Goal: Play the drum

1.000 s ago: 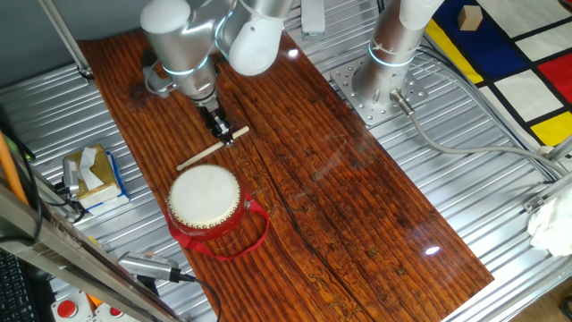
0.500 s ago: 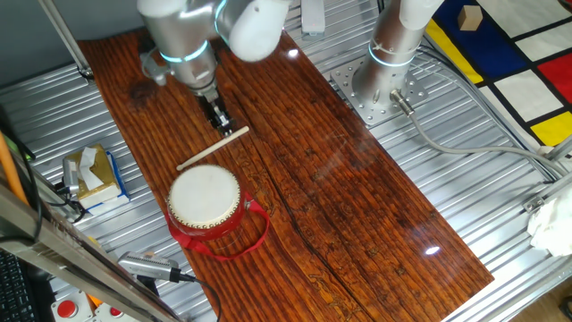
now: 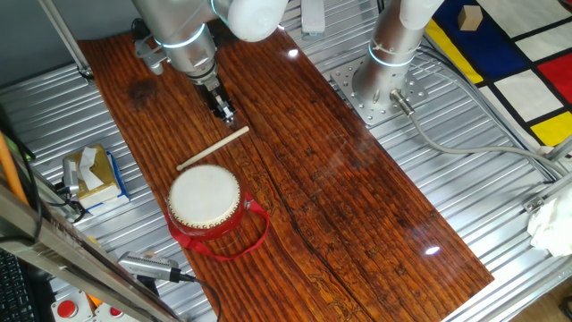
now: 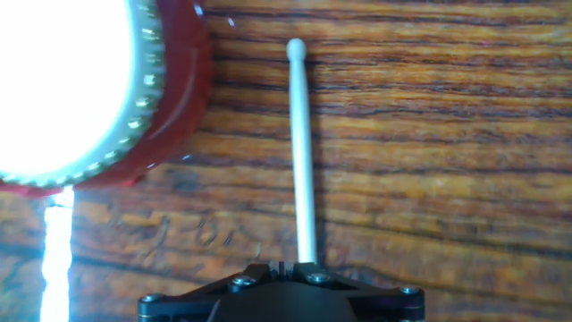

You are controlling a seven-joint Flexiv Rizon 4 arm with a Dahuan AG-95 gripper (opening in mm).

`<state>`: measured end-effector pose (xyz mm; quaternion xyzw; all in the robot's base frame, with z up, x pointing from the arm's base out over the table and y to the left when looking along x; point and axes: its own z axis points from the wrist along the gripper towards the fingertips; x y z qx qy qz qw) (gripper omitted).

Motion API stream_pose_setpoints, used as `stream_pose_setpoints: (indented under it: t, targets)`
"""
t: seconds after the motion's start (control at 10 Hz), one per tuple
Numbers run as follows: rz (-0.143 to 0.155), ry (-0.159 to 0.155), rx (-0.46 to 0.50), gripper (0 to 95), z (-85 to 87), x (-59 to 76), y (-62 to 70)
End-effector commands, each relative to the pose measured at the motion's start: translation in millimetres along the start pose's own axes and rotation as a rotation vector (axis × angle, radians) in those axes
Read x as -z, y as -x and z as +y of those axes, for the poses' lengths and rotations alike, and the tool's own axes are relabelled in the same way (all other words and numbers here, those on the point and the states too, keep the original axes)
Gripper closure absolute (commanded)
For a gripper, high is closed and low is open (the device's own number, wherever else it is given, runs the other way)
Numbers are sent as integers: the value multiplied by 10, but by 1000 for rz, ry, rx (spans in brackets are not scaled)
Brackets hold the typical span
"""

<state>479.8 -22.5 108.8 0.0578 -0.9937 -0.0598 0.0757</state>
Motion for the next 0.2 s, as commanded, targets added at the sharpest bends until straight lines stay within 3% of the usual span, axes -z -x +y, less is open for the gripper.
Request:
stream_pose_setpoints:
  t: [0.1,0.2]
  targets:
    - [2,2,3,950,0,-9,2]
    - [3,3,2,950,0,-10,2]
